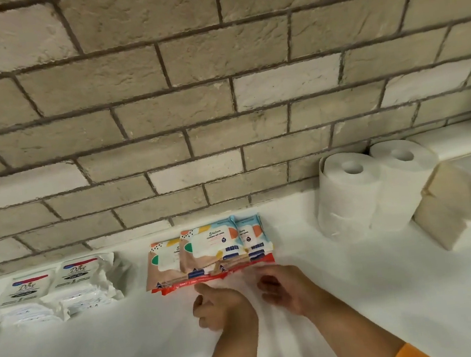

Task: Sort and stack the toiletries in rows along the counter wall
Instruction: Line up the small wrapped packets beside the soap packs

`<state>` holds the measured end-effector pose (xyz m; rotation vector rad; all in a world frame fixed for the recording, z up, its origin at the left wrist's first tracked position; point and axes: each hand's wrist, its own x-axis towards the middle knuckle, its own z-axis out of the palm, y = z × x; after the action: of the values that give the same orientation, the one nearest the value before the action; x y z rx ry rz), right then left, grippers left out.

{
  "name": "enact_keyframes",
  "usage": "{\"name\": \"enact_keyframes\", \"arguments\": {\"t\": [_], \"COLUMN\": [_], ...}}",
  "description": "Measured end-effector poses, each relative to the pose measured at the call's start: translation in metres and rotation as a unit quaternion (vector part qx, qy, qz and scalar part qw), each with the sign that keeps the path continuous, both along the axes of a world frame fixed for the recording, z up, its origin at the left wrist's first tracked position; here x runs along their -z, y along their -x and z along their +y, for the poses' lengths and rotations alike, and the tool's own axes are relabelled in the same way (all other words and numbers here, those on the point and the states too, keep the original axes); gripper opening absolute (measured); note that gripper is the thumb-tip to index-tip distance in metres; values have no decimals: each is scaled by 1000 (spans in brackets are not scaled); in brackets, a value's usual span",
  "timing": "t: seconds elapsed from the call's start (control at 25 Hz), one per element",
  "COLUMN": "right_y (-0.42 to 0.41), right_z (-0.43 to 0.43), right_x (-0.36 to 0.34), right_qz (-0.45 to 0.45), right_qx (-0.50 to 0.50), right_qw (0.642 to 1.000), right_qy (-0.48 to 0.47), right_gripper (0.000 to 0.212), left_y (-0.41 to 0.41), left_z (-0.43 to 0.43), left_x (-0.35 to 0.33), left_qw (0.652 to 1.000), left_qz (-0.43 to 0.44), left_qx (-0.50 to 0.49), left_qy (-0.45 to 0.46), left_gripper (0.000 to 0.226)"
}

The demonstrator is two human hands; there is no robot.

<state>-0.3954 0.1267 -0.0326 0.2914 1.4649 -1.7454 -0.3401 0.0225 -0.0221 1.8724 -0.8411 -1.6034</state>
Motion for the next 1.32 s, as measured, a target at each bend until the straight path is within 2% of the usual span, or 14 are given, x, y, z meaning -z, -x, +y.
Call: {"name": "enact_keyframes", "arguments": {"t": [0.08,0.12,0.16,0.24,0.32,0.4,0.48,0.56,0.6,0.68,0.8,0.92,1.2,1.32], "right_y": [4,8,12,26,47,76,108,132,141,154,159,150,128,123], "right_z": [35,54,72,112,151,185,211,225,229,232,230,224,202,196], "right_x": [7,11,16,25,27,27,30,31,29,21,15,21,22,24], "right_qz": [60,93,120,159,199,234,257,288,303,336,341,350,330,328], "right_qx": [17,46,83,170,257,308,315,302,294,274,274,271,244,232], "right_qw": [997,992,982,953,907,868,859,860,860,859,870,874,894,896], "right_qy": [-37,-74,-118,-196,-268,-311,-311,-295,-289,-273,-227,-199,-182,-190], "right_gripper": [13,7,6,10,25,52,79,93,93,91,81,69,65,79], "left_y": [0,-1,-2,5,25,52,81,109,121,142,159,161,140,131], "left_z": [44,62,76,98,115,126,135,143,148,153,154,149,120,112], "left_x": [17,26,32,37,36,31,29,25,21,15,9,10,16,11], "left_qw": [990,979,963,921,866,811,780,767,762,755,746,748,743,754], "left_qz": [33,54,71,95,95,78,63,60,57,44,25,31,26,8], "left_qx": [37,89,157,299,427,529,587,609,616,620,624,607,604,588], "left_qy": [132,177,208,231,244,237,205,192,194,208,232,267,287,292], "left_gripper": [30,17,13,21,19,10,53,99,114,126,127,119,110,108]}}
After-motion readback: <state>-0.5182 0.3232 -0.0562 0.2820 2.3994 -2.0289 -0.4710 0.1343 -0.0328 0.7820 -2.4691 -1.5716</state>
